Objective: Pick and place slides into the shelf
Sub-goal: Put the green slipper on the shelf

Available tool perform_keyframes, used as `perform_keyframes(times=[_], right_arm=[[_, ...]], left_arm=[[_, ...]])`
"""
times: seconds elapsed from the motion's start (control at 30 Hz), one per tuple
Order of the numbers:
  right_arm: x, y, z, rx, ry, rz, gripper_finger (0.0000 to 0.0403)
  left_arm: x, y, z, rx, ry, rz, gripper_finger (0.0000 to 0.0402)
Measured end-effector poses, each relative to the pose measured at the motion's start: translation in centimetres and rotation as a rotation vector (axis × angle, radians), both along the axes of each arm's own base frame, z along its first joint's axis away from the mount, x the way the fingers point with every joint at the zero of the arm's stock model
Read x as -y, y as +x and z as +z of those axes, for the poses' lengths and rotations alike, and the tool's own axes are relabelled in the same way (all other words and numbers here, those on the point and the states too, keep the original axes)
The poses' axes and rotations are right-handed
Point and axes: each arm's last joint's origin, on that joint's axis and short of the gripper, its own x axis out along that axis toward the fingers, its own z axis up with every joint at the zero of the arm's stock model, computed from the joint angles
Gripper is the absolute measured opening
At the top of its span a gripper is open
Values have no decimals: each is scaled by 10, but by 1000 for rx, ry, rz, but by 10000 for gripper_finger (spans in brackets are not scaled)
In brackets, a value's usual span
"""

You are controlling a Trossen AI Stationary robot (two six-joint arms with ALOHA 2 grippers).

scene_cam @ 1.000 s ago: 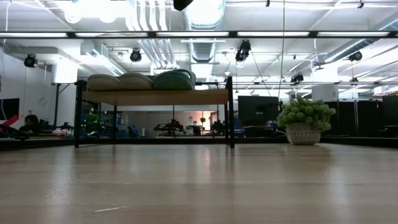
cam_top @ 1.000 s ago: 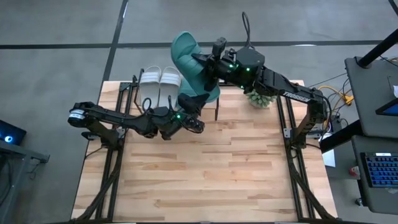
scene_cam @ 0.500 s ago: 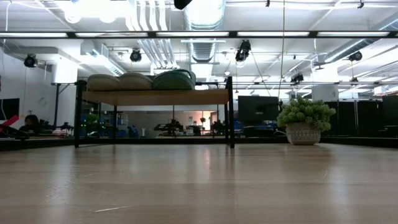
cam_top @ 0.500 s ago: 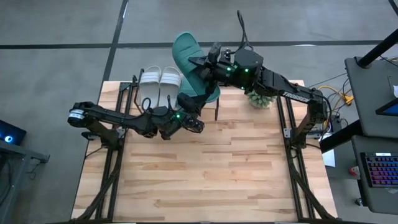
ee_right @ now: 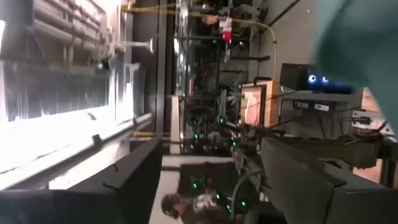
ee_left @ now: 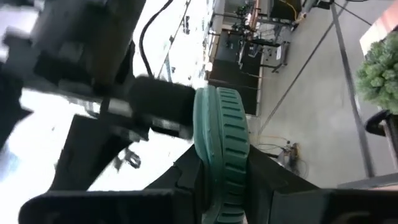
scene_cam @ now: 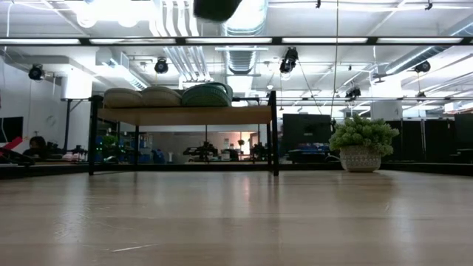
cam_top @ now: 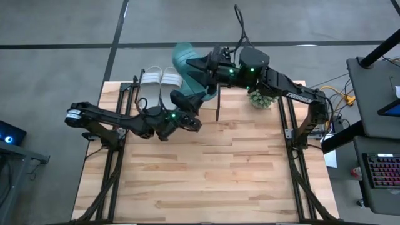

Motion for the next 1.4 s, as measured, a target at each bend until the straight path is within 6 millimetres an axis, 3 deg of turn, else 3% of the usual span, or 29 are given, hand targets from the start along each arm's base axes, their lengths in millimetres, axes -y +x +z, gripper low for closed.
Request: perform_keyframes(times=[0.3,0.47,0.67,0.83,1.4], right_arm=[[-6,-24,13,-86,-185,30,287],[-8,-31,20,-82,-271,92,287],[-11,-30,19,-72,-260,162,283],[-11,-30,19,-67,-244,162,285],[-22,-29,20,-67,-305,180,287]], left_arm=[[6,-22,13,80,-67,23,51],[21,-25,2,33,-74,-36,52],[45,-27,-6,-19,-74,-137,70],[59,-26,-15,-52,-112,-215,54],[64,-24,-22,-43,-198,-301,51]])
